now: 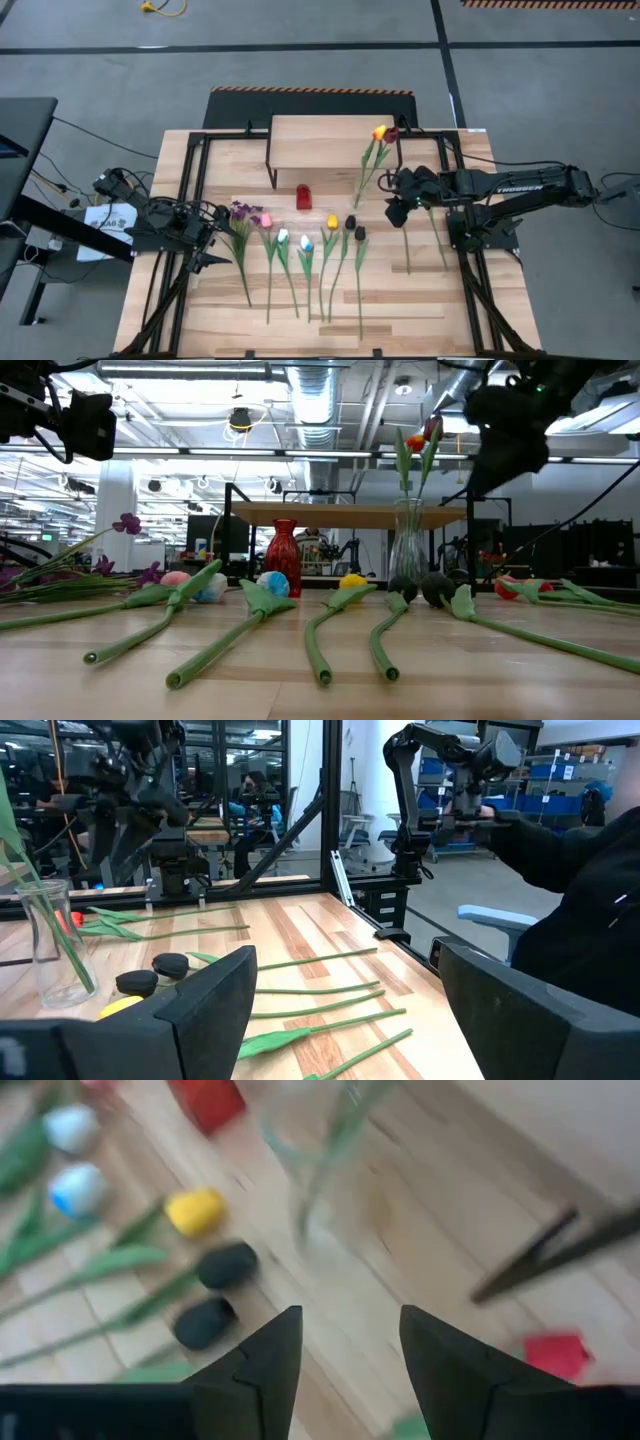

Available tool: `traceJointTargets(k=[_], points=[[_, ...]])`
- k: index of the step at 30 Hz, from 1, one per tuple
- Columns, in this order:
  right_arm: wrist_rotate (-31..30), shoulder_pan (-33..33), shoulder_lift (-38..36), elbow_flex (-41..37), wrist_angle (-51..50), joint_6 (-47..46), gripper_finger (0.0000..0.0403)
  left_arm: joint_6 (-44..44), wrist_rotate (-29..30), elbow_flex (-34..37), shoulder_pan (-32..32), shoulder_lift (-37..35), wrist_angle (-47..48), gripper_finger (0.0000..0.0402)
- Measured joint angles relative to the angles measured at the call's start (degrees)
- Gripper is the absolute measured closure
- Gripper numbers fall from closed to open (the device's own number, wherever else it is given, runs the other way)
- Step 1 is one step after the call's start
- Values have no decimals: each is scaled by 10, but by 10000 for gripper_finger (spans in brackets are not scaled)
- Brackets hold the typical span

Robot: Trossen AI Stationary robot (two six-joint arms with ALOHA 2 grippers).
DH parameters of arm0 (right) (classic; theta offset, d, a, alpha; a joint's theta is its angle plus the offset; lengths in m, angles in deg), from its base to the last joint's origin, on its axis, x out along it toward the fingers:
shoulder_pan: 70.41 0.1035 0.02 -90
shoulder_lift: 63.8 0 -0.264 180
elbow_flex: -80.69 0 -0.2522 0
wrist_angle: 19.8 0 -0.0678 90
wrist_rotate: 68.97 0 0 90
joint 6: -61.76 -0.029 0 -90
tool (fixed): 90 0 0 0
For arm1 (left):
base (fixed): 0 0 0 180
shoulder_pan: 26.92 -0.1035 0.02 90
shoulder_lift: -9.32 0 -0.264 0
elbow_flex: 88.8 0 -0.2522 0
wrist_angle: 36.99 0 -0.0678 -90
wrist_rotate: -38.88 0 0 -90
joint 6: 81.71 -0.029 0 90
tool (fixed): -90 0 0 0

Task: Pick and place flowers into a vace then onto a shelf
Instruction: Put the red flower into the transparent vase

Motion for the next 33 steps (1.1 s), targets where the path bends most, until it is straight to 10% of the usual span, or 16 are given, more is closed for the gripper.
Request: traceJointTargets(k=[16, 33], points=[[-51, 0, 0, -1, -172, -148, 259, 0, 0, 0, 0, 0, 0, 99], [-70, 0, 0, -150, -18, -313, 270, 0, 0, 0, 0, 0, 0, 99]])
